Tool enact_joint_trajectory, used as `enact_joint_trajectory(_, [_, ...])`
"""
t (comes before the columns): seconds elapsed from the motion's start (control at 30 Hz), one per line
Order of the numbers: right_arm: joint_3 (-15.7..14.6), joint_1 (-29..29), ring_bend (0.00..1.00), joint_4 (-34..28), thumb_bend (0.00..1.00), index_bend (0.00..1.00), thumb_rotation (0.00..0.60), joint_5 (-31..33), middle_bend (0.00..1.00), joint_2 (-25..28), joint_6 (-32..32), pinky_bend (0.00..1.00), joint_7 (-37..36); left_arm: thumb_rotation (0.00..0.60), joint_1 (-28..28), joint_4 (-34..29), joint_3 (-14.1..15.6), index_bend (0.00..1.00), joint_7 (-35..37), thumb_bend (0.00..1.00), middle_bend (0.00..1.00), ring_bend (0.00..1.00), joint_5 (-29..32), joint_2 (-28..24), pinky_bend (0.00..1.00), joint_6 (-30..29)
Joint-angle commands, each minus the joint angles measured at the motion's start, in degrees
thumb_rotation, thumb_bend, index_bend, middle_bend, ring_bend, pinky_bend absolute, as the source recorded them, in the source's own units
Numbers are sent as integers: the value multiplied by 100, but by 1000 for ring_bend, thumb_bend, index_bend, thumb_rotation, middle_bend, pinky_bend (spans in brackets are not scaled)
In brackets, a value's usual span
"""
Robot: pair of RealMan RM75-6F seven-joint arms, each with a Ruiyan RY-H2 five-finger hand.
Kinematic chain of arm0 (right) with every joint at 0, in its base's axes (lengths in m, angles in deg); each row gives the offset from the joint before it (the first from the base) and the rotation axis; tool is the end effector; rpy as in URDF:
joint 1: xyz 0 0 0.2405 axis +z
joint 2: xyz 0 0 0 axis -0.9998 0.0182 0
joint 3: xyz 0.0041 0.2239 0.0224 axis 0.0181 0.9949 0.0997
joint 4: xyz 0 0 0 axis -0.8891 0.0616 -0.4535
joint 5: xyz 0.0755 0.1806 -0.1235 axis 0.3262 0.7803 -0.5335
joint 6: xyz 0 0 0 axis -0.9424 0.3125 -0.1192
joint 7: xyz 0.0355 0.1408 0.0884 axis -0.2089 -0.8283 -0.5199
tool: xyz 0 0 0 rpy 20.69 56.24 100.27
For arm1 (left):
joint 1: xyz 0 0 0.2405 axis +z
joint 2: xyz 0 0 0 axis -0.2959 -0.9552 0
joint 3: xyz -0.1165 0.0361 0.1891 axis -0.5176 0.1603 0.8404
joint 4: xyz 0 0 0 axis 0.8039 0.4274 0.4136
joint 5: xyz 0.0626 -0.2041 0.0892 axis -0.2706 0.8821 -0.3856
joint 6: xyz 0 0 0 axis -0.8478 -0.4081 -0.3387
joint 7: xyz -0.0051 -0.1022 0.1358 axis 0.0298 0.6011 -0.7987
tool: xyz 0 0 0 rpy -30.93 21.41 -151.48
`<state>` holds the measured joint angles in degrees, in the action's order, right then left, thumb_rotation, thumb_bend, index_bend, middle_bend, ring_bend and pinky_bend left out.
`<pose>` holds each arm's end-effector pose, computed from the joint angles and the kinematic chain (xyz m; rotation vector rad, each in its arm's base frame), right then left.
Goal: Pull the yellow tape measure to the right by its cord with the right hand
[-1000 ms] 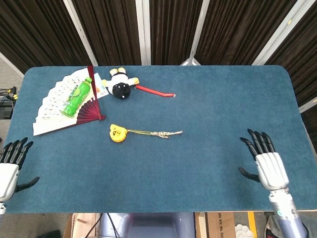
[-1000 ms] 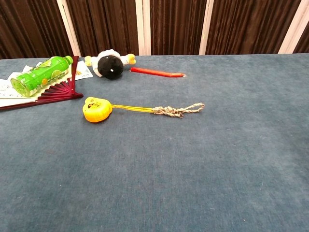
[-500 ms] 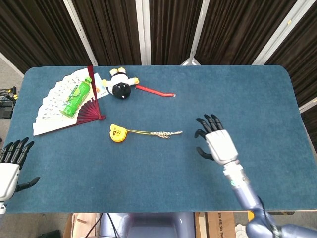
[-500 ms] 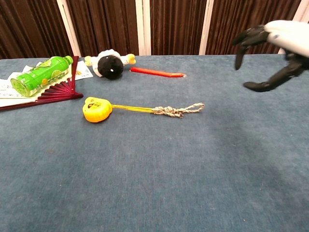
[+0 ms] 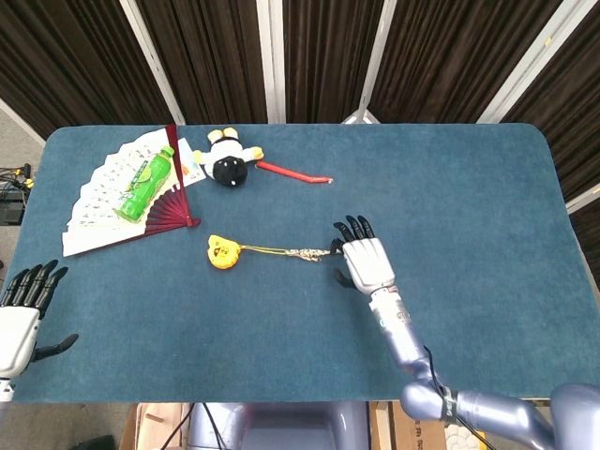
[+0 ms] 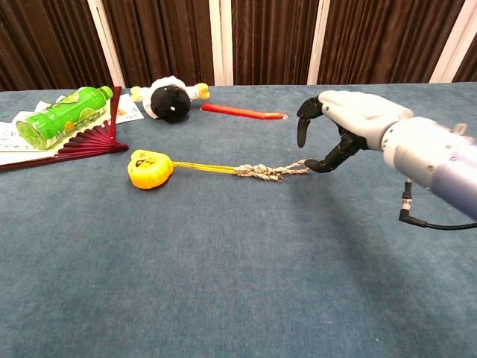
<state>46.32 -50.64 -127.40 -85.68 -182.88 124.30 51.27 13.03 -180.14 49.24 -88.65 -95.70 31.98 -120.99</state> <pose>-0.0864 -0.3529 -0.0531 1.6806 -0.9768 1.0142 -0.2804 0.1929 0.1155 -1.4554 -0.8705 -0.9255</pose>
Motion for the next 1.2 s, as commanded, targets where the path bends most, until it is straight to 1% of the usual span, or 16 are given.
enact_joint_trajectory(0.03, [115, 209, 13, 465, 400, 506, 600, 246, 192, -312, -75, 20, -11, 600, -13, -12, -3, 0, 16, 0, 0, 0, 28, -2, 0, 35])
enact_joint_trajectory(0.3, [182, 375, 12, 1181, 407, 516, 600, 454, 197, -604, -190, 20, -264, 600, -35, -35, -12, 0, 3, 0, 0, 0, 80, 2, 0, 91])
enact_joint_trajectory(0.43, [171, 419, 13, 1382, 407, 516, 600, 479, 197, -674, -233, 20, -362, 600, -37, -45, -14, 0, -3, 0, 0, 0, 103, 4, 0, 104])
enact_joint_trajectory(0.7, [99, 459, 13, 1636, 408, 523, 600, 484, 197, -797, -254, 20, -491, 600, -40, -47, -16, 0, 1, 0, 0, 0, 114, 2, 0, 106])
enact_joint_trajectory(1.2, [86, 567, 12, 1881, 408, 533, 600, 407, 204, -934, -190, 20, -629, 600, -40, -36, -11, 0, 47, 0, 0, 0, 115, -8, 0, 101])
